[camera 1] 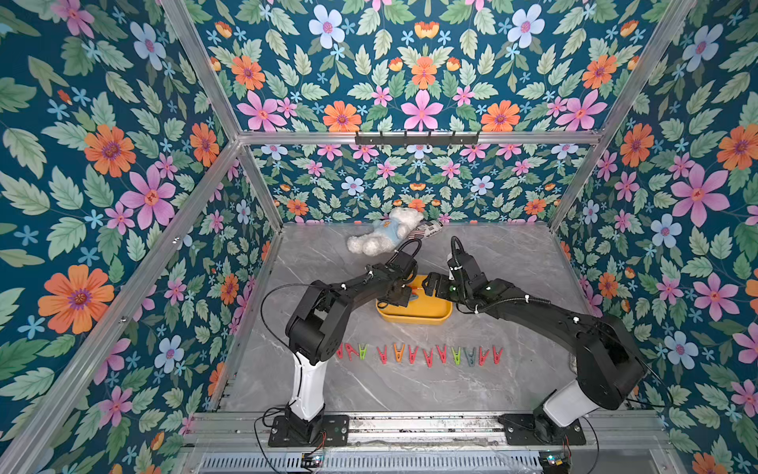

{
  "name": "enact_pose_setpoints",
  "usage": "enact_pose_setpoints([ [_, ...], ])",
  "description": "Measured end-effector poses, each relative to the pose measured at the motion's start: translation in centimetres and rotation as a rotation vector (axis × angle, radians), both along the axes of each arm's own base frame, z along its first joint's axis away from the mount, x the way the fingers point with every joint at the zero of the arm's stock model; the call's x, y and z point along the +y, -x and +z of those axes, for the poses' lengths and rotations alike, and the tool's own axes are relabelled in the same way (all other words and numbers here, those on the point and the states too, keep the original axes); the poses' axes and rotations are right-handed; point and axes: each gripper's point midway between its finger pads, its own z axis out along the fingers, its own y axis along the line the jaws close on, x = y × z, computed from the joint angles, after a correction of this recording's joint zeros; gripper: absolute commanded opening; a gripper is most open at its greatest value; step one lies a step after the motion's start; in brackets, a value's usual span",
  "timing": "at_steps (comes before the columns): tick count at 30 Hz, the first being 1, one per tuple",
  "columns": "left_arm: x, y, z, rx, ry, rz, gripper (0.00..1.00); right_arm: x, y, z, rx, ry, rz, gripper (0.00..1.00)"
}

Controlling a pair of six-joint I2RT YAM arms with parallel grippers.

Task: Take the clothespins out of the storage box
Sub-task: Pick up the clothespin from the storage box.

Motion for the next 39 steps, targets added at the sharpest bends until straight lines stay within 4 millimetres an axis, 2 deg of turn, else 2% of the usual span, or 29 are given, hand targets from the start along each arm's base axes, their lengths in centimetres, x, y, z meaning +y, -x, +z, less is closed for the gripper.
enact_pose_setpoints([
  [5,-0.1,-0.5,1.6,-0.033,0.025,0.023,0.01,0.1,-0.1,0.1,-0.002,-0.002,0.001,0.99],
  [7,0.1,-0.7,1.7,-0.04,0.019,0.029,0.08,0.1,-0.1,0.2,-0.003,-0.003,0.001,0.99],
  [10,0.6,-1.3,1.4,-0.045,0.0,0.043,0.16,0.1,-0.2,0.2,-0.003,-0.003,0.001,0.99],
  [17,2.5,-2.1,-0.6,-0.022,-0.06,0.054,0.24,0.1,-0.1,0.4,-0.006,-0.005,0.001,0.99],
  [22,2.4,-2.1,-0.6,-0.028,-0.067,0.032,0.28,0.1,-0.1,0.4,-0.007,-0.006,0.001,0.99],
  [28,2.2,-2.6,0.0,-0.05,-0.057,0.029,0.28,0.2,-0.2,0.3,-0.005,0.0,0.005,0.99],
  [31,2.1,-2.6,-0.2,-0.048,-0.056,0.022,0.35,0.2,-0.2,0.2,-0.002,-0.001,0.006,0.99],
  [39,1.3,-2.7,-1.0,-0.044,-0.027,-0.012,0.37,0.2,-0.2,0.2,-0.001,-0.001,0.009,0.99],
])
